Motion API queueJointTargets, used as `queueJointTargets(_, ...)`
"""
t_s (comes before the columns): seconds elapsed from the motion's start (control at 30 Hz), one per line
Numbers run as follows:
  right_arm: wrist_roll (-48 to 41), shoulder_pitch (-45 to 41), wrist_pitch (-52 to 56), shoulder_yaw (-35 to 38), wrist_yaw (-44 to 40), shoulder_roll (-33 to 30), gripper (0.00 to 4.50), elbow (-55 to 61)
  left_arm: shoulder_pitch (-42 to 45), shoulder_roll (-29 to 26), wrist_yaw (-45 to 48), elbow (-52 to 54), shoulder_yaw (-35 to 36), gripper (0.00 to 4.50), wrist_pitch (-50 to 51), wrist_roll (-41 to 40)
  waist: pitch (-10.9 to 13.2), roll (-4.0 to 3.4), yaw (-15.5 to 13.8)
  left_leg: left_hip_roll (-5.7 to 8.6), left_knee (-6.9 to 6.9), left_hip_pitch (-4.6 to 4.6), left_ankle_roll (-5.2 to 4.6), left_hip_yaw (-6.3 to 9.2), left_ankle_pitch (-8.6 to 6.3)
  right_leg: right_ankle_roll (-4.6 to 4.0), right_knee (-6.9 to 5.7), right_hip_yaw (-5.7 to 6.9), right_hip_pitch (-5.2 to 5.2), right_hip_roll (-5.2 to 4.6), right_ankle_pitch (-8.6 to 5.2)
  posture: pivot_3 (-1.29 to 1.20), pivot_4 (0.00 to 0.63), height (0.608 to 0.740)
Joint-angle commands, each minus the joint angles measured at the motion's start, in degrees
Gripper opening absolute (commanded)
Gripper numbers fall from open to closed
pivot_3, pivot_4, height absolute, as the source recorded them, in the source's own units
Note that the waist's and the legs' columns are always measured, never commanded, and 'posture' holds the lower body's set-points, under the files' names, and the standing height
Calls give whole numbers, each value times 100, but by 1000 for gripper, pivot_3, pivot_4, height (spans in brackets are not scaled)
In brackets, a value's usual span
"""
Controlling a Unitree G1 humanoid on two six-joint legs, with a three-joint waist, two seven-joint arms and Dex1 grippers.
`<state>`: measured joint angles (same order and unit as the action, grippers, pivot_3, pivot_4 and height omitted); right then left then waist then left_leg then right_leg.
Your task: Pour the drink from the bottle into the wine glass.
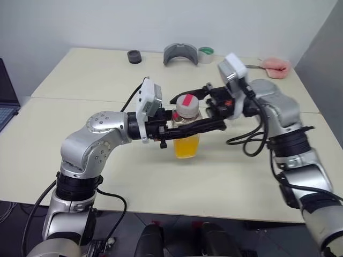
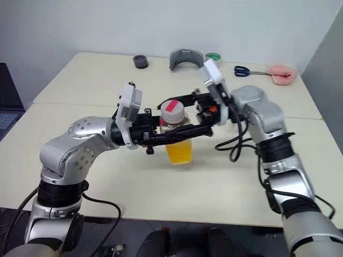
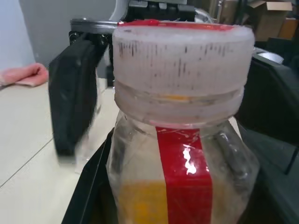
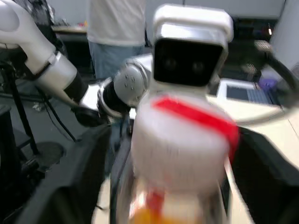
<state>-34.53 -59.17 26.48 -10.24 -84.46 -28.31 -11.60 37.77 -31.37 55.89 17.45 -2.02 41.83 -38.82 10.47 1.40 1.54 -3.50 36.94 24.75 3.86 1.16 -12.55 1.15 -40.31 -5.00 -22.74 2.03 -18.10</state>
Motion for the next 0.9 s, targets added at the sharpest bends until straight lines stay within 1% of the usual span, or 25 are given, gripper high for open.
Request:
queueJointTargets(0.03,-194,247,497,482,172,-583,4469,865,141,26,75,-63,74,1950,-279,23,0,0,-7,2,1,0,0,0,0,0,1,0,2,-2,0,0,150,740)
queueJointTargets(0.13,-555,685,1408,963,1016,-1070,4469,1935,193,79,140,-281,27,1950,-461,118,1,-1,0,8,-1,0,0,2,0,0,3,2,5,-3,0,0,150,740)
queueJointTargets(0.2,-650,998,1874,1218,1901,-1091,4469,2673,268,156,186,-483,-31,1950,-609,212,1,-2,18,7,-2,0,0,2,0,0,2,0,4,1,0,0,150,740)
queueJointTargets(0.23,-545,1172,2022,1292,2398,-1054,4469,3021,312,195,201,-584,-56,1950,-678,254,1,-2,29,5,-1,0,0,2,0,0,0,-1,3,4,0,0,150,740)
queueJointTargets(0.33,-492,1668,2738,1621,3969,-759,4469,3922,439,286,260,-840,-104,1950,-832,368,1,-2,51,-1,1,-2,0,6,0,1,-9,-5,2,18,0,0,150,740)
queueJointTargets(0.4,-518,1877,3274,1802,5086,-329,4469,4575,508,314,322,-988,-130,1950,-931,435,1,-1,55,-1,1,-3,0,0,1,1,-24,-15,-8,21,-1,0,150,740)
queueJointTargets(0.53,-531,1699,3982,1776,6557,530,4469,5174,648,365,420,-1232,-183,1950,-1072,522,1,-2,70,1,3,3,2,-22,2,1,-59,-40,-41,22,-1,0,150,740)
queueJointTargets(0.6,-596,1664,4145,1757,6988,915,4469,5384,689,395,481,-1294,-226,1950,-1149,581,0,-1,72,-1,3,3,3,-23,3,1,-60,-39,-43,23,-1,0,150,740)
queueJointTargets(0.7,-815,1716,4333,1873,7300,1308,4469,5572,732,434,523,-1358,-261,1950,-1218,639,0,-1,62,1,2,5,3,-25,3,1,-58,-41,-44,24,-1,0,150,740)
queueJointTargets(0.9,-1146,1681,4358,2053,7500,1439,4469,5489,723,495,513,-1375,-231,1950,-1262,704,0,-1,59,1,2,8,3,-28,3,1,-55,-43,-44,23,-1,0,150,740)
